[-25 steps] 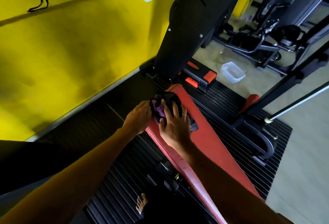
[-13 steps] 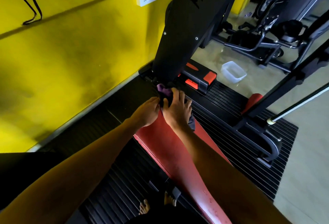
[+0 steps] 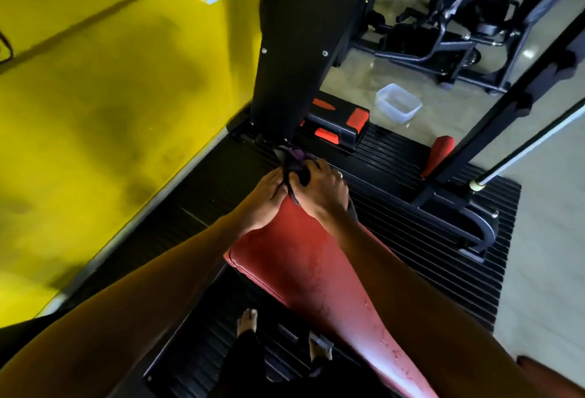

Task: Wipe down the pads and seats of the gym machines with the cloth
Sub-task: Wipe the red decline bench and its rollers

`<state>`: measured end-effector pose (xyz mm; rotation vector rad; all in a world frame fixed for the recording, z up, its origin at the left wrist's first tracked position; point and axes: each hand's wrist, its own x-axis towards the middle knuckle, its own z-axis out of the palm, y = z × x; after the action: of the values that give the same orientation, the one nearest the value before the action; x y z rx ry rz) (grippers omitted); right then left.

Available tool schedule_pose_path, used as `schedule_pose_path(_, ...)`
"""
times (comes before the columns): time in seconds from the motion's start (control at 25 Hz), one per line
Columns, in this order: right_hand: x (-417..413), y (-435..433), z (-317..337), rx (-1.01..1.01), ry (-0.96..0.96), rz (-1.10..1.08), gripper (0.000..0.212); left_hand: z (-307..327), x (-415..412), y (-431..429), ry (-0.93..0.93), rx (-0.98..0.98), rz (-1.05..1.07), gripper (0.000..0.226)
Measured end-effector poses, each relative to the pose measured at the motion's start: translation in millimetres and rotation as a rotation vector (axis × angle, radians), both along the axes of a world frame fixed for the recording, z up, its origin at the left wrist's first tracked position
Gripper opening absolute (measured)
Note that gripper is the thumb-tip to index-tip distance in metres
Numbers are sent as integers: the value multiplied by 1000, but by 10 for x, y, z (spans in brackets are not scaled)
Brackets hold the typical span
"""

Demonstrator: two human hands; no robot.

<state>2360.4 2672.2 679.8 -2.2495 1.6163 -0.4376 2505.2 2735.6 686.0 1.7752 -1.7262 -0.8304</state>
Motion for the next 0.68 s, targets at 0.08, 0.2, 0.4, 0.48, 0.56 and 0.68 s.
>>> schedule_pose_path(0.08,-1,11,19,3,23,-1,57,-78,50,-7,25,15,-43,50)
schedule_pose_path(0.2,-295,136,-151,70,57,-133,66,-138,84,-25,16,81,-29,54)
schedule_pose_path(0.4,-522,310,-295,230,-113,-525,48,-164,125,-18,39,85,-124,57)
schedule_pose_path(0.48,-193,314,-155,177,-144,-543,49,-193,161,-48,72,74,-146,58)
schedule_pose_path(0.56,155,444,-7,69,-140,-449,64,-239,185,-52,84,46,-158,57)
schedule_pose_path(0.68,217,761,-74,5,-86,-376,52,-265,210,-44,109,-7,-194,58)
